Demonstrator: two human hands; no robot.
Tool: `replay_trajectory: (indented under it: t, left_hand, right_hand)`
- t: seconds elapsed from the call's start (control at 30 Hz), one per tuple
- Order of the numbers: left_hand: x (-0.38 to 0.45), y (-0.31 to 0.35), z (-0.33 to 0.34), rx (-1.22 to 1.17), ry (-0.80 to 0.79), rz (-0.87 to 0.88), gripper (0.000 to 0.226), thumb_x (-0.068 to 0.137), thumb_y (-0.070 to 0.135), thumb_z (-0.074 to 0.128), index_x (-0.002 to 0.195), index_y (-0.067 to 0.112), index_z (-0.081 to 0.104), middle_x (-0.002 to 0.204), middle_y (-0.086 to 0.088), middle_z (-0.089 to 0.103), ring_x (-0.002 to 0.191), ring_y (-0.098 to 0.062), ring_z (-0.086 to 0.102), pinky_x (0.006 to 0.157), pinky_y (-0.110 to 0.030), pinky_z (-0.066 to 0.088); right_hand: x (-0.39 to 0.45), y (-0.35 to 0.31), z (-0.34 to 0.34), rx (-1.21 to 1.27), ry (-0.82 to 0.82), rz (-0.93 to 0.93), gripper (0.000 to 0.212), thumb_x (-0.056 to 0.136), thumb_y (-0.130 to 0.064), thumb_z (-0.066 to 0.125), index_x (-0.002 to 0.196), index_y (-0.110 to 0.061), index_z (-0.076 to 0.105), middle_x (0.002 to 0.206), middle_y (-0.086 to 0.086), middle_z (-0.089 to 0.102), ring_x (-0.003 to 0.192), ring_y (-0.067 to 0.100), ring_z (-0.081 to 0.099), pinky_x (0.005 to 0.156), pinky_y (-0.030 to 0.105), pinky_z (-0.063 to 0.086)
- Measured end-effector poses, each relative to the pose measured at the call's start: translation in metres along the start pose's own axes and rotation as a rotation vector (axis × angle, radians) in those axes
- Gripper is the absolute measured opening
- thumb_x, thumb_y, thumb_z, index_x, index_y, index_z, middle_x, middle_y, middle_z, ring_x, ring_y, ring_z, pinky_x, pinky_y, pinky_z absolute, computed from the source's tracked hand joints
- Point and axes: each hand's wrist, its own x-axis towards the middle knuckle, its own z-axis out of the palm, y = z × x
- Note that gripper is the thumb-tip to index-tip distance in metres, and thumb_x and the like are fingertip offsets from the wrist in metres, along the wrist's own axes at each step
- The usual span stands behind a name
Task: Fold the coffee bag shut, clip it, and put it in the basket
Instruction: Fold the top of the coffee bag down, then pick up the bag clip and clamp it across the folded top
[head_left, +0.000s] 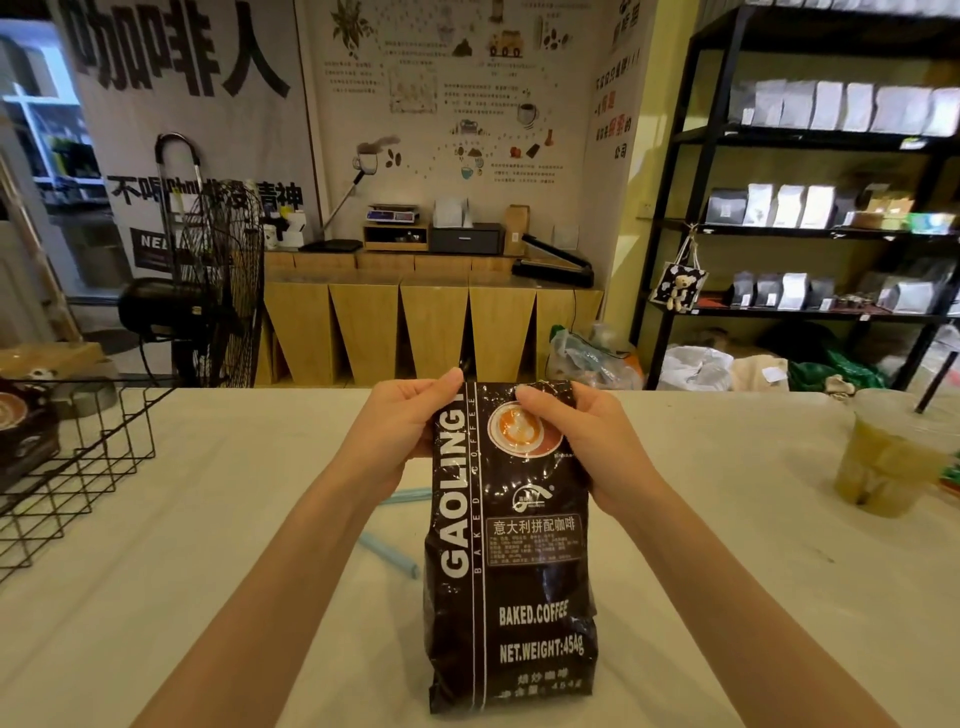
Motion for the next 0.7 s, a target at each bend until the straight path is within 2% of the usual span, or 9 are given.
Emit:
replay_trajectory:
  t: [0.07, 0.2, 0.47, 0.57, 0.63, 0.7]
  left_hand:
    - [0.001, 0.000, 0.000, 0.007, 0.005, 0.014, 0.027, 0.086, 0.029, 0.052, 0.073, 0.010, 0.066, 0.060, 0.001, 0.071, 0.057, -0.011, 0.067, 0.050, -0.017, 0.052]
    - [0.004, -0.002, 0.001, 0.023, 0.008, 0.046, 0.025, 0.086, 0.027, 0.053, 0.074, 0.011, 0.068, 0.061, 0.000, 0.071, 0.059, -0.012, 0.067, 0.052, -0.018, 0.052]
    - [0.007, -0.010, -0.003, 0.126, -0.028, 0.107, 0.030, 0.087, 0.035, 0.050, 0.073, 0.018, 0.069, 0.066, 0.002, 0.072, 0.066, -0.013, 0.068, 0.062, -0.020, 0.052]
    - [0.010, -0.010, -0.010, 0.220, -0.029, 0.091, 0.035, 0.088, 0.041, 0.040, 0.075, 0.023, 0.067, 0.066, 0.009, 0.073, 0.066, -0.004, 0.067, 0.061, -0.015, 0.053]
    - [0.015, -0.012, -0.022, 0.295, -0.032, 0.059, 0.033, 0.089, 0.043, 0.033, 0.084, 0.031, 0.064, 0.077, 0.017, 0.072, 0.074, 0.001, 0.066, 0.065, -0.014, 0.051]
    - [0.019, -0.020, -0.041, 0.494, -0.062, 0.049, 0.028, 0.091, 0.039, 0.035, 0.099, 0.032, 0.061, 0.099, 0.014, 0.066, 0.090, 0.002, 0.060, 0.078, -0.018, 0.047]
  right_hand:
    - [0.000, -0.001, 0.000, -0.015, 0.009, -0.019, 0.021, 0.074, -0.027, 0.072, 0.084, -0.010, 0.066, 0.081, 0.012, 0.074, 0.073, 0.025, 0.071, 0.070, 0.035, 0.057]
    - [0.004, -0.002, -0.002, 0.004, 0.026, -0.008, 0.012, 0.075, -0.023, 0.070, 0.079, -0.012, 0.067, 0.083, 0.014, 0.073, 0.075, 0.027, 0.070, 0.076, 0.040, 0.056]
    - [0.006, 0.003, -0.002, 0.053, 0.034, 0.005, 0.014, 0.076, -0.019, 0.070, 0.084, -0.008, 0.068, 0.077, 0.011, 0.073, 0.065, 0.021, 0.070, 0.063, 0.031, 0.058]
    - [0.010, 0.005, -0.002, 0.047, 0.008, 0.031, 0.010, 0.077, -0.019, 0.070, 0.081, -0.011, 0.067, 0.073, 0.007, 0.073, 0.065, 0.019, 0.070, 0.063, 0.030, 0.058]
    - [0.011, 0.006, -0.003, 0.052, 0.005, 0.047, 0.009, 0.077, -0.020, 0.069, 0.080, -0.013, 0.066, 0.072, 0.006, 0.073, 0.064, 0.019, 0.071, 0.062, 0.029, 0.058]
    - [0.012, 0.007, -0.003, 0.064, 0.008, 0.061, 0.009, 0.077, -0.020, 0.069, 0.080, -0.013, 0.065, 0.071, 0.005, 0.073, 0.062, 0.018, 0.070, 0.059, 0.028, 0.058]
